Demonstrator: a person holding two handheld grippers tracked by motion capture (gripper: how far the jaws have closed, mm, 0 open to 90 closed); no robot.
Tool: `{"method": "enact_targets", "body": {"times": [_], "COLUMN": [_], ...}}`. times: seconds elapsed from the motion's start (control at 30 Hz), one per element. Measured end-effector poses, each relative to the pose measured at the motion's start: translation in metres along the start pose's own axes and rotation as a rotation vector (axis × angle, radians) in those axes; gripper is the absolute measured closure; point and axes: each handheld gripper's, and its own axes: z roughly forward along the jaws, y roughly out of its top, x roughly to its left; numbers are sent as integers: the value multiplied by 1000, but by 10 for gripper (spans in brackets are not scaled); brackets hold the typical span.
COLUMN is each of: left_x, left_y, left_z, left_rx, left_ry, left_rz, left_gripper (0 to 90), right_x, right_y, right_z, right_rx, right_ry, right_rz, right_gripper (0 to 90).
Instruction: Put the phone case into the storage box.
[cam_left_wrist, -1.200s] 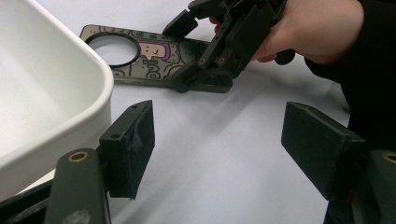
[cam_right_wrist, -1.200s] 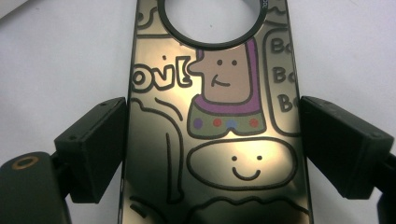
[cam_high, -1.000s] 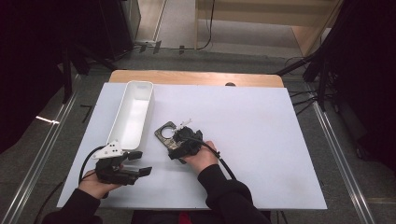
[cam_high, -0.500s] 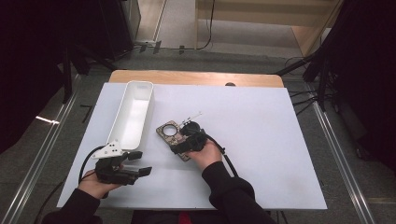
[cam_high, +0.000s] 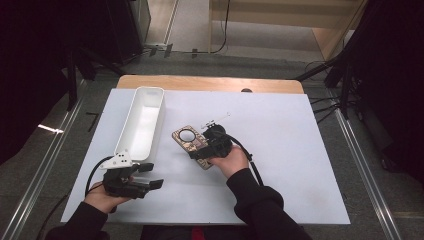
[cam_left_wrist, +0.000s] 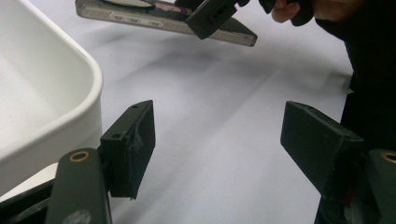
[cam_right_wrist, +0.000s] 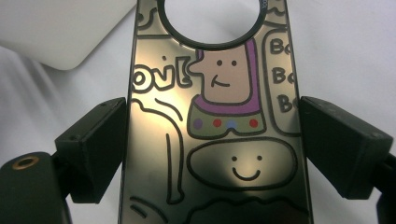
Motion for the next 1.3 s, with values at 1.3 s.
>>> {"method": "enact_targets", "body": {"times": [1.3], "left_x": [-5], "left_y": [9], "left_z": [10], "left_rx": [31], "left_ry": [-59], "left_rz": [-68], "left_gripper": [258], "right_x": [-50], "right_y": [-45], "right_z": [-59], "right_rx": [-101], "right_ry": [94], "right_rz": [40], "right_gripper": [110]}}
